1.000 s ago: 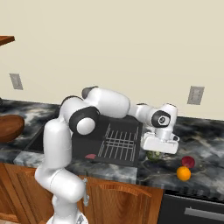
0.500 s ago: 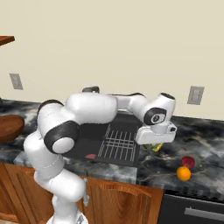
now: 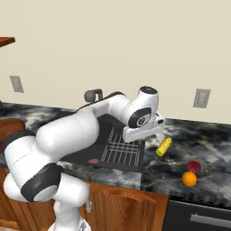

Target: There is a mixed pile of frozen fruits and vegetables on the counter. Locate all the frozen vegetables and place the items in a bowl on the counter. Take all the frozen fruits and defrost them in a running sink.

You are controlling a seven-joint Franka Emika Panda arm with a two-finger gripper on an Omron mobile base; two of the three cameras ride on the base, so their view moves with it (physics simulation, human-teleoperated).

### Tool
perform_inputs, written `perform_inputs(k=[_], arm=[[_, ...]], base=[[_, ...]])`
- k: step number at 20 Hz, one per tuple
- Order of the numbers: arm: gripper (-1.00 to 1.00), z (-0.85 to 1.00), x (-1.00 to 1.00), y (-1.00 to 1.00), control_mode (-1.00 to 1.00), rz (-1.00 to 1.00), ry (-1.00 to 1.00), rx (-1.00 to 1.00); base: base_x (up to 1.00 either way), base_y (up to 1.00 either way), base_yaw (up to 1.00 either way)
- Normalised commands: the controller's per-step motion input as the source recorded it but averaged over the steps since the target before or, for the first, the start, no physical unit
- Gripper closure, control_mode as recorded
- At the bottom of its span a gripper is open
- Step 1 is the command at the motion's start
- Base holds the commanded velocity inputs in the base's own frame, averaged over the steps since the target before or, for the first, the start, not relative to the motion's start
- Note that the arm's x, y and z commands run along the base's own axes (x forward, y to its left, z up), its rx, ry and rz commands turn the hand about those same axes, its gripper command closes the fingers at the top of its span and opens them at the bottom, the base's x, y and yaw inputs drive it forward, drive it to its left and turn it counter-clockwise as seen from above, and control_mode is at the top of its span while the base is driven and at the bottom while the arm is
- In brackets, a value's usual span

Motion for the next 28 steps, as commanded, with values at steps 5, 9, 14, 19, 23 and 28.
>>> perform_inputs(k=[5,9,14,19,23,28], arm=[[1.00,0.14,-0.20,0.66,-1.00,0.00,-0.15,0.00],[1.00,0.09,-0.27,0.79,-1.00,0.01,-0.04,0.00],[1.00,0.11,-0.24,0.83,-1.00,0.02,0.00,0.00],[1.00,0.04,-0.17,0.85,-1.00,0.02,0.00,0.00],[1.00,0.01,-0.26,0.83,-1.00,0.00,-0.01,0.00],[1.00,0.01,-0.32,0.79,-1.00,0.00,-0.02,0.00]], base=[[0.00,0.00,0.00],[0.00,0.00,0.00],[0.00,0.00,0.00],[0.00,0.00,0.00],[0.00,0.00,0.00],[0.00,0.00,0.00]])
